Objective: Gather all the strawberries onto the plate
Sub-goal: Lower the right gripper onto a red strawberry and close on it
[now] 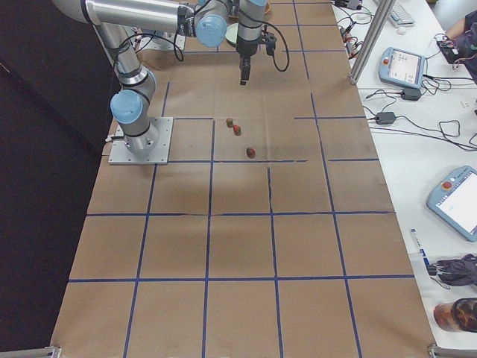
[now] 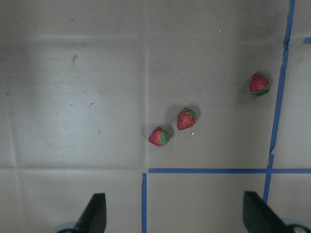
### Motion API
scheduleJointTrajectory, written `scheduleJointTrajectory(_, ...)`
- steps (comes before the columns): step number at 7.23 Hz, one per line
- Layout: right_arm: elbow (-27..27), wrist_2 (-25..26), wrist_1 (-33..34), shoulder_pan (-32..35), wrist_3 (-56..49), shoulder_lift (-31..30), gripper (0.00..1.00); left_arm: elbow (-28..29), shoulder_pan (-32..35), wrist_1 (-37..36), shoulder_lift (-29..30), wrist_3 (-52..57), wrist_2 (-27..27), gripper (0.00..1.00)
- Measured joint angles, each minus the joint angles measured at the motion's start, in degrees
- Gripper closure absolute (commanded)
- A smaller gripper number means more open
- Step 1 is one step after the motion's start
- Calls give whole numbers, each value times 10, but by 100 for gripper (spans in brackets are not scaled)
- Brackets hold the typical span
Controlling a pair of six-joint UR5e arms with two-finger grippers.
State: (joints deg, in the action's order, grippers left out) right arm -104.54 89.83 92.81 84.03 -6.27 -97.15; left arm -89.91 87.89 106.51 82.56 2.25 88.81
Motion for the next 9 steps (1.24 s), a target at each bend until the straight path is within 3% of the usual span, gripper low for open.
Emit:
scheduleJointTrajectory(2, -112, -2, 114, -1, -1, -38, 0, 0, 0, 0, 1, 0, 0, 0)
scheduleJointTrajectory(4, -204, -7, 220, -1, 4, -34, 0, 0, 0, 0, 1, 1, 0, 0)
scheduleJointTrajectory(9, -299, -10, 379, -1, 45, 91, 0, 0, 0, 0, 0, 3, 0, 0)
